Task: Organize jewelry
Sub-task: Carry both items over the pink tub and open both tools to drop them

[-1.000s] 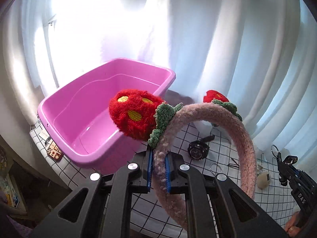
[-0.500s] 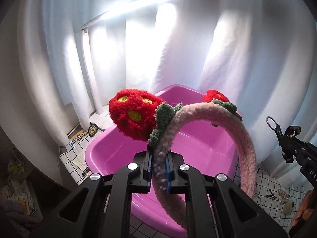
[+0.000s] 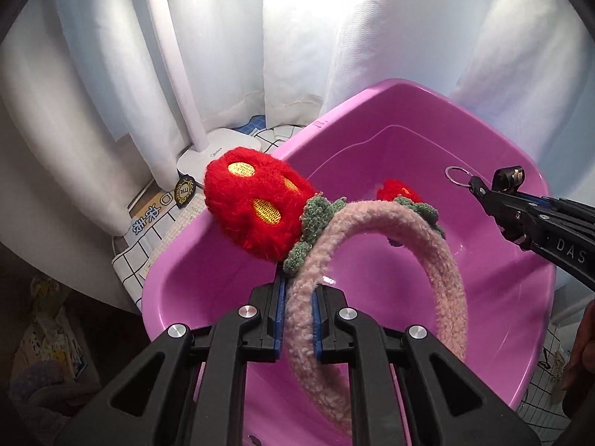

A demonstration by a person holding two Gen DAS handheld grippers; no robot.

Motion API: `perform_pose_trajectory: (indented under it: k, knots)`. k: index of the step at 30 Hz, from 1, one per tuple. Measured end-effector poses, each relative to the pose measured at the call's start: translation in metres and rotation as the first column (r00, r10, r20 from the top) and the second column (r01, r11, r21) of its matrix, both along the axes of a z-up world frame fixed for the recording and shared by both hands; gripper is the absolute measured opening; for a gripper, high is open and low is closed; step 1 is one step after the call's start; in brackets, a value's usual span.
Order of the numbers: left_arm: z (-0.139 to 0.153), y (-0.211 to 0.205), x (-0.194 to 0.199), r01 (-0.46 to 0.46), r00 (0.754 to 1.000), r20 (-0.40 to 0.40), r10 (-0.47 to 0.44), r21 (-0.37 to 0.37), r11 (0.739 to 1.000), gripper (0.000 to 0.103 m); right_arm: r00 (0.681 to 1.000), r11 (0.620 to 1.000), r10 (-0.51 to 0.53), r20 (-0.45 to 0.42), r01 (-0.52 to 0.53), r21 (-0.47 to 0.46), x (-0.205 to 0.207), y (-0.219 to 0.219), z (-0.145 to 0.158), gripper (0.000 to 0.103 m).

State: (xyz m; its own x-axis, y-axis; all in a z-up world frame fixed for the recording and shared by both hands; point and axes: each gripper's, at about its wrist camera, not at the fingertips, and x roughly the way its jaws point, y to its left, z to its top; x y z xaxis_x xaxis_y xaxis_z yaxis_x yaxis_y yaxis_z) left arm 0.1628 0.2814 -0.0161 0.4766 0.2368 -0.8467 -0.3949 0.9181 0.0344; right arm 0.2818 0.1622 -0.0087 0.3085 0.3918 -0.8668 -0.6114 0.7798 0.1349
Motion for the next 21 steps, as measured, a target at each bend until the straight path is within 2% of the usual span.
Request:
perform_pose_trajectory:
  k: [5,9,10,11,12,15,17,18,21]
  knots:
    - [-0.011,0.001,0.011,0.003,0.998,-0.065,-0.004,-0.019,1.0,0.015,0.999,0.997,0.003,-0.048,-0.007,-0.081,0.015,0.019,-0.019,0.022]
    - [-0.016,-0.001,0.014,0.012,0.995,-0.097,-0.013,-0.009,1.0,0.022,0.996,0.993,0.003,-0.089,-0.013,-0.119,0.026,0.029,-0.032,0.023]
    - [-0.017,0.0,0.014,0.013,0.995,-0.1,-0.014,-0.01,1.0,0.025,0.994,0.992,0.001,-0.106,-0.014,-0.122,0.028,0.031,-0.034,0.028]
    - [-0.018,0.0,0.014,0.013,0.995,-0.102,-0.015,-0.016,1.0,0.027,0.994,0.992,-0.002,-0.112,-0.012,-0.127,0.028,0.031,-0.036,0.046]
    - [-0.019,0.001,0.014,0.008,0.994,-0.107,-0.01,-0.014,1.0,0.035,0.994,0.991,-0.005,-0.107,-0.009,-0.131,0.029,0.031,-0.036,0.053]
    - [-0.018,0.004,0.012,0.001,0.995,-0.095,-0.002,-0.006,1.0,0.065,0.996,0.99,-0.003,-0.093,-0.01,-0.142,0.032,0.033,-0.035,0.056]
    - [-0.014,0.005,0.012,0.0,0.997,-0.079,0.0,0.001,1.0,0.072,0.995,0.99,-0.008,-0.095,-0.005,-0.139,0.033,0.031,-0.036,0.056]
    - [-0.011,0.005,0.013,-0.004,0.997,-0.077,0.004,0.007,1.0,0.08,0.996,0.991,-0.011,-0.094,-0.001,-0.136,0.034,0.03,-0.036,0.056]
    - [-0.007,0.005,0.012,-0.012,0.998,-0.065,0.013,0.014,1.0,0.082,0.995,0.992,-0.023,-0.098,0.011,-0.125,0.035,0.031,-0.036,0.056]
